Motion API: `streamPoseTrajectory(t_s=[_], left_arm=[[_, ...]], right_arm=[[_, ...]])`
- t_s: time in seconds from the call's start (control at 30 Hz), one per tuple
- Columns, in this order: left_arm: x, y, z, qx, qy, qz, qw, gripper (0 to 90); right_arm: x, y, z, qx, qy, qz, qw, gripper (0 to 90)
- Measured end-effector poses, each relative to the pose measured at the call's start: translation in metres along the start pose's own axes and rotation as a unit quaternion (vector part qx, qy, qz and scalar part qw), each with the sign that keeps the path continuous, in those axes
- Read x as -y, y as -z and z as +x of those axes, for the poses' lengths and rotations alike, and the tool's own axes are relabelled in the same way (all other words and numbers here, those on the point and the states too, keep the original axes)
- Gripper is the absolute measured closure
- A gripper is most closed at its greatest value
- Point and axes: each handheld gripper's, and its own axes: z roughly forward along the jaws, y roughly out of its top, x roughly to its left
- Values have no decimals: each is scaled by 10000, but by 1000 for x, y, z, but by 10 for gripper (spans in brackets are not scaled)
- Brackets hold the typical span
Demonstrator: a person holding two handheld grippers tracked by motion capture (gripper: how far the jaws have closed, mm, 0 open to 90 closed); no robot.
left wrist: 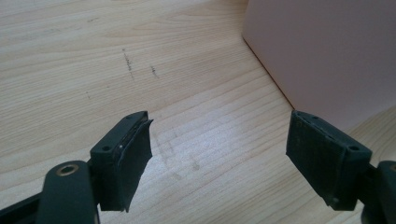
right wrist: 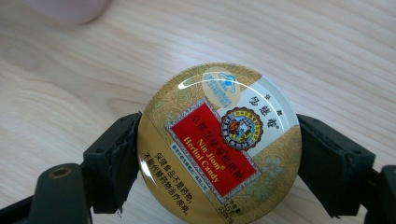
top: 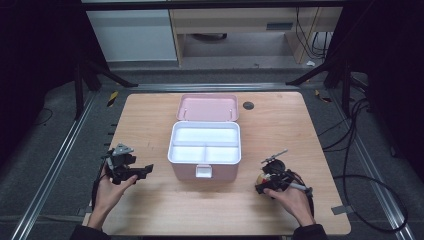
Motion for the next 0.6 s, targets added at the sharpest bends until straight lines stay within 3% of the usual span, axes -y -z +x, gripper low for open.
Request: streamPoseTrajectory(t_s=[0.03,0.07,0.1,0.13,0.27,0.33,0.4,0.6], left_arm=[[0,0,0,0,0,0,10000,216],[0,0,1,0,14,2,10000,217],[0,0,1,0,14,2,10000,217],[1,1,1,-12,14,10,10000,218],[1,1,2,-27,38,3,10000,220],[1,0,2,-25,36,12,10000,220],[0,0,1,-19,17,24,10000,221],[-1,0,0,-13,17,10,10000,221]], right_arm=[[0,0,0,0,0,0,10000,204],[6,6,-14,73,-191,-67,9998,204],[6,6,-14,73,-191,-67,9998,204],[11,10,-26,209,-366,-62,9991,204],[22,15,-46,398,-628,-72,9972,204],[25,15,-50,416,-697,-77,9967,204],[31,13,-61,585,-790,2,9952,204],[37,8,-71,565,-865,120,9946,203]])
